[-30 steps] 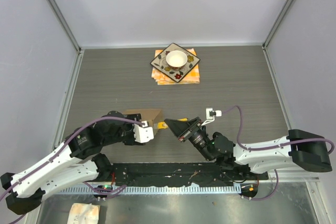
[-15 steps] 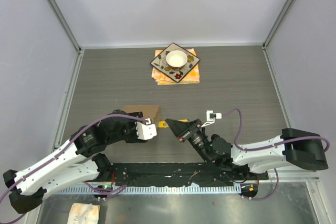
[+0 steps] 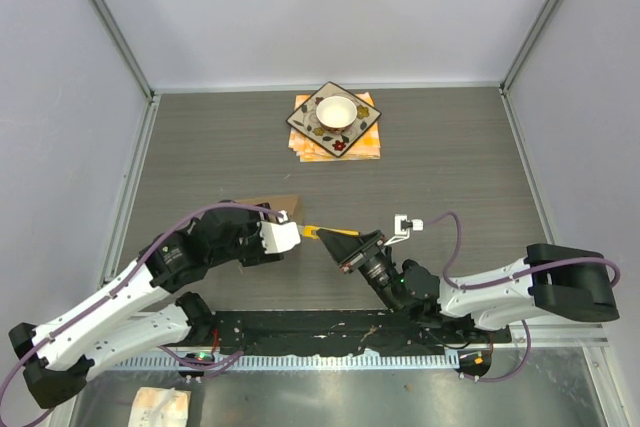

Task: Unpack the express box
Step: Cut the express box at the center of the board.

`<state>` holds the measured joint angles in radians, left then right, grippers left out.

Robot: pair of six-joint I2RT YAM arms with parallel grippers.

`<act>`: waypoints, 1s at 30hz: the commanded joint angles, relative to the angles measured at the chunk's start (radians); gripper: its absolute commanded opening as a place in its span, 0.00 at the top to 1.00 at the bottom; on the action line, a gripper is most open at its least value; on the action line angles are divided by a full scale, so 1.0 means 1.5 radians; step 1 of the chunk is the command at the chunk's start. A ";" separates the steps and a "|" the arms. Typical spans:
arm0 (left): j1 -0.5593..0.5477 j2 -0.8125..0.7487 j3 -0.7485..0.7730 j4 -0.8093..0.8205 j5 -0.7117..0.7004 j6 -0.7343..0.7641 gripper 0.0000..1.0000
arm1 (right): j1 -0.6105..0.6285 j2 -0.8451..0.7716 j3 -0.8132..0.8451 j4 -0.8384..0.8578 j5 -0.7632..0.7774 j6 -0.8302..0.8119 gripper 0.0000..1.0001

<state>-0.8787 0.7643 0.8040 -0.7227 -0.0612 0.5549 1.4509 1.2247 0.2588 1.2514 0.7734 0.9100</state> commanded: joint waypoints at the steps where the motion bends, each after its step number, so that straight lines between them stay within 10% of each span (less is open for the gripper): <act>1: 0.053 0.008 0.041 0.156 -0.105 -0.193 0.81 | 0.084 0.038 -0.047 -0.165 -0.222 0.003 0.99; 13: 0.053 -0.004 0.047 0.123 0.021 -0.155 0.81 | 0.085 -0.018 -0.100 -0.137 -0.261 0.001 0.99; 23: 0.052 0.004 0.144 -0.184 0.453 0.165 0.87 | 0.086 -0.502 -0.084 -0.573 -0.198 -0.109 0.99; 30: 0.051 -0.005 0.129 -0.311 0.546 0.392 0.86 | 0.086 -0.733 -0.018 -0.847 -0.265 -0.163 0.99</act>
<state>-0.7982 0.7605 0.9817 -1.0435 0.5606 0.8906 1.5803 0.1909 0.1505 0.2848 0.4339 0.7383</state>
